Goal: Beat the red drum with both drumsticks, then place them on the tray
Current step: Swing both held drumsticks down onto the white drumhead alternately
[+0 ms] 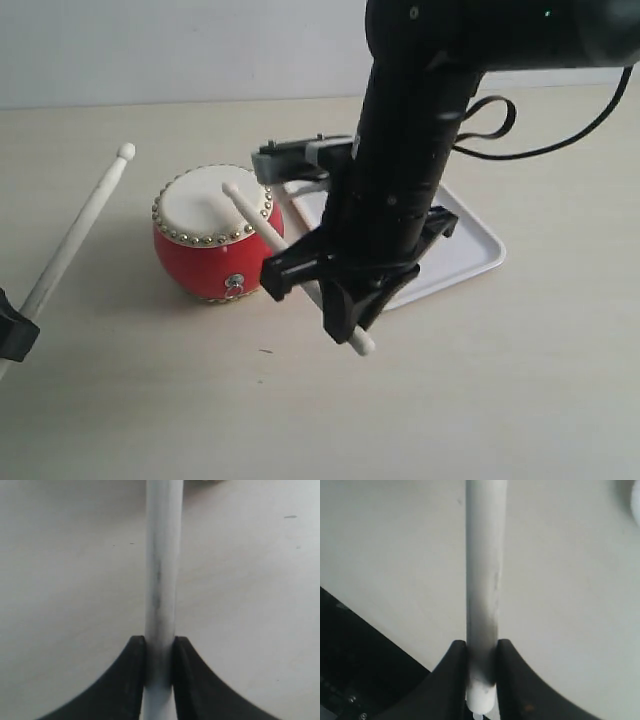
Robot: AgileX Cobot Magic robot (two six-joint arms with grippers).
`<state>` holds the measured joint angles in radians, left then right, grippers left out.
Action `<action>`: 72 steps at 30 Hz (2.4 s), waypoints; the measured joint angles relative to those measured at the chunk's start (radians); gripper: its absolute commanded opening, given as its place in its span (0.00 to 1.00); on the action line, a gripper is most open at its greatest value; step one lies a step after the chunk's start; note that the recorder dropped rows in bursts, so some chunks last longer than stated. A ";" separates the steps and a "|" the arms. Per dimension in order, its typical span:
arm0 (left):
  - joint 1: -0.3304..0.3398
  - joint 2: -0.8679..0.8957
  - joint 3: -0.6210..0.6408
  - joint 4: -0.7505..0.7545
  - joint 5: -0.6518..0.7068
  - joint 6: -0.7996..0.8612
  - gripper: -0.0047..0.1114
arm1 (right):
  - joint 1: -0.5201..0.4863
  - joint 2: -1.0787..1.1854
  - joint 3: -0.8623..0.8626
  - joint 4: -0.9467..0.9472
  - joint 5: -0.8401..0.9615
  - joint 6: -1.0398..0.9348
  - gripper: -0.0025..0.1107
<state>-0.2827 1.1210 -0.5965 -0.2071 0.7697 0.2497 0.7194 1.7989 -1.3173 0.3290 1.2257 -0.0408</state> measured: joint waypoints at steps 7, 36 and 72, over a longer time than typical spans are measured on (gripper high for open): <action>0.000 0.022 -0.039 -0.069 0.053 0.086 0.04 | 0.000 -0.139 -0.127 -0.033 -0.008 0.000 0.02; 0.002 0.330 -0.299 -0.111 0.330 0.197 0.04 | 0.000 -0.184 -0.132 -0.159 -0.002 -0.007 0.02; -0.080 0.417 -0.253 -0.090 0.279 0.176 0.04 | 0.000 -0.287 -0.065 -0.193 -0.003 -0.016 0.02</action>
<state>-0.3627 1.5378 -0.8498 -0.2967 1.0491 0.4256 0.7194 1.5119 -1.3820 0.1358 1.2230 -0.0566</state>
